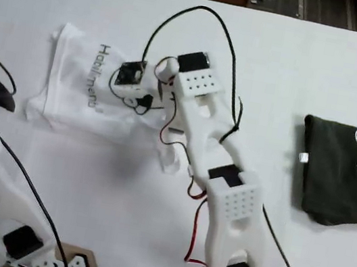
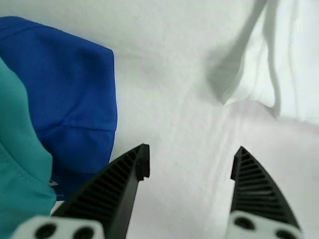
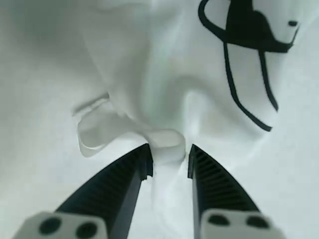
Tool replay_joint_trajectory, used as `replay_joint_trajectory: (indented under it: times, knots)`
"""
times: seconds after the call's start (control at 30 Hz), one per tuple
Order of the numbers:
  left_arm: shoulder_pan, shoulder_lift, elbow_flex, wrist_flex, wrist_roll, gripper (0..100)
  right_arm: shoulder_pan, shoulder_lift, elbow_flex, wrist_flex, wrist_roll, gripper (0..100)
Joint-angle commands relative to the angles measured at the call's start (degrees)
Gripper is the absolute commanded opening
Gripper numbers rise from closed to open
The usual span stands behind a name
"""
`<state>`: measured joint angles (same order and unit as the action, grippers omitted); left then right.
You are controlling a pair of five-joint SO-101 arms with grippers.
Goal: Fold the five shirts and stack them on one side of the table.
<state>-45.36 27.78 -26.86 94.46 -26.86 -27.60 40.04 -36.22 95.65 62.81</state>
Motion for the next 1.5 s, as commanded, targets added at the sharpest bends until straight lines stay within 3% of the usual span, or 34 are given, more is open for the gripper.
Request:
replay_joint_trajectory:
  times: [0.0, 0.2, 0.33, 0.6, 0.93, 1.13, 1.33, 1.47]
  knots:
    - [0.26, -0.26, -1.8, 0.09, -0.44, 29, -0.04, -0.13, -2.37, 0.4, -0.35, 12.6]
    - [0.35, -0.26, -1.8, 0.09, -0.44, 29, -0.04, -0.04, -2.37, 0.4, -0.35, 11.8]
    - [0.44, -0.26, -1.8, 0.18, -0.44, 29, 0.92, -0.84, -3.6, 0.22, -0.09, 1.1]
    - [2.2, -0.18, -1.71, 0.62, -0.44, 29, 6.73, -9.27, -7.91, 0.4, -0.26, 2.1]
    - [15.65, -0.79, -0.31, 3.34, -3.78, 29, 19.21, -24.04, -6.68, 0.4, -0.44, 2.1]
    - [26.02, -0.79, -0.84, 5.54, -11.08, 29, 25.98, -24.31, -6.95, 0.04, -0.44, 2.1]
    - [28.4, -0.79, -0.13, 7.65, -23.12, 29, 28.44, -24.31, -6.51, 0.04, -0.53, 2.1]
    - [32.18, -0.88, 7.08, 7.82, -30.51, 29, 28.09, -24.22, -6.51, -0.57, -0.53, 2.1]
